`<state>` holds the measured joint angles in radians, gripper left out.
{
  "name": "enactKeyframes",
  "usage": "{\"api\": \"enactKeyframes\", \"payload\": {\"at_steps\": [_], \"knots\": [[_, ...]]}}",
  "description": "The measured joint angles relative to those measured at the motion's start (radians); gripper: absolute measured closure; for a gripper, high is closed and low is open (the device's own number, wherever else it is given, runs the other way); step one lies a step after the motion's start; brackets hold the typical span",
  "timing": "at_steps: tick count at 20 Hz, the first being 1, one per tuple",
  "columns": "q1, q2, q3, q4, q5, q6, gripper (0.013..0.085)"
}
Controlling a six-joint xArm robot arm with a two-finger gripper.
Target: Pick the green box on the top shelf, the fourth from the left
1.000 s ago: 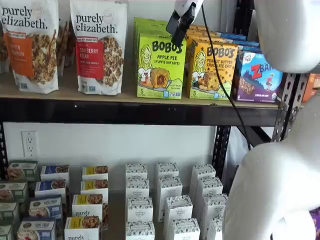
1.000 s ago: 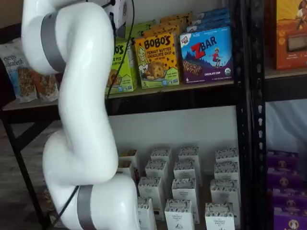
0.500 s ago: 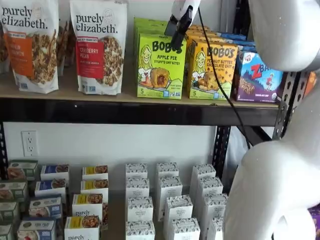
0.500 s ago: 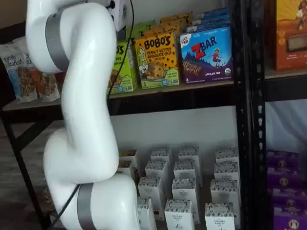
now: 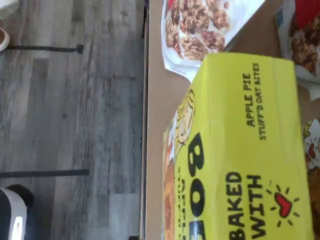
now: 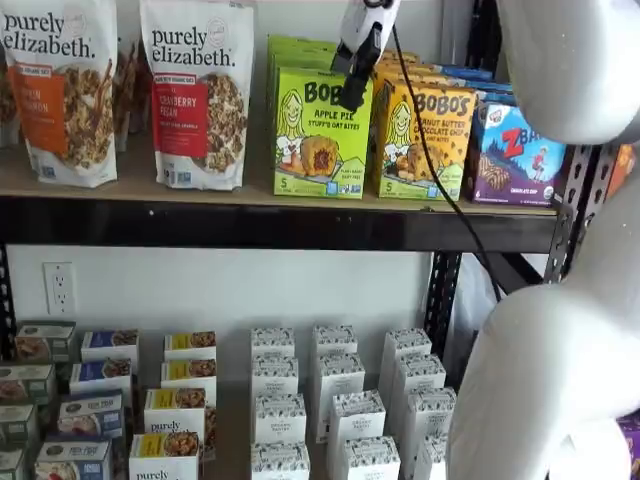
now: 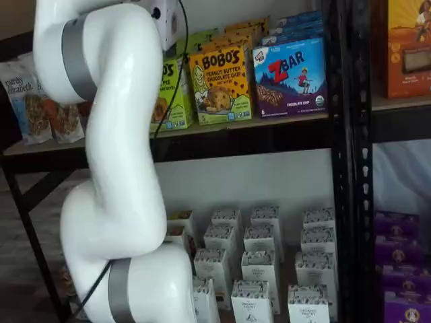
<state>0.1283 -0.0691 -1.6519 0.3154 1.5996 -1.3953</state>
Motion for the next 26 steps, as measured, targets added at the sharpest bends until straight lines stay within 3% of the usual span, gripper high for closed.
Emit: {"api": "enactKeyframes", "payload": {"at_steps": [15, 17, 20, 22, 26], "knots": [[0.015, -0.003, 0.039, -0.015, -0.015, 0.003, 0.013], [0.016, -0.008, 0.047, -0.013, -0.026, 0.003, 0.021], [0.018, -0.012, 0.056, -0.014, -0.036, 0.003, 0.025], [0.018, -0.014, 0.059, -0.014, -0.039, 0.003, 0.033], [0.018, -0.01, 0.053, -0.013, -0.029, 0.003, 0.037]]}}
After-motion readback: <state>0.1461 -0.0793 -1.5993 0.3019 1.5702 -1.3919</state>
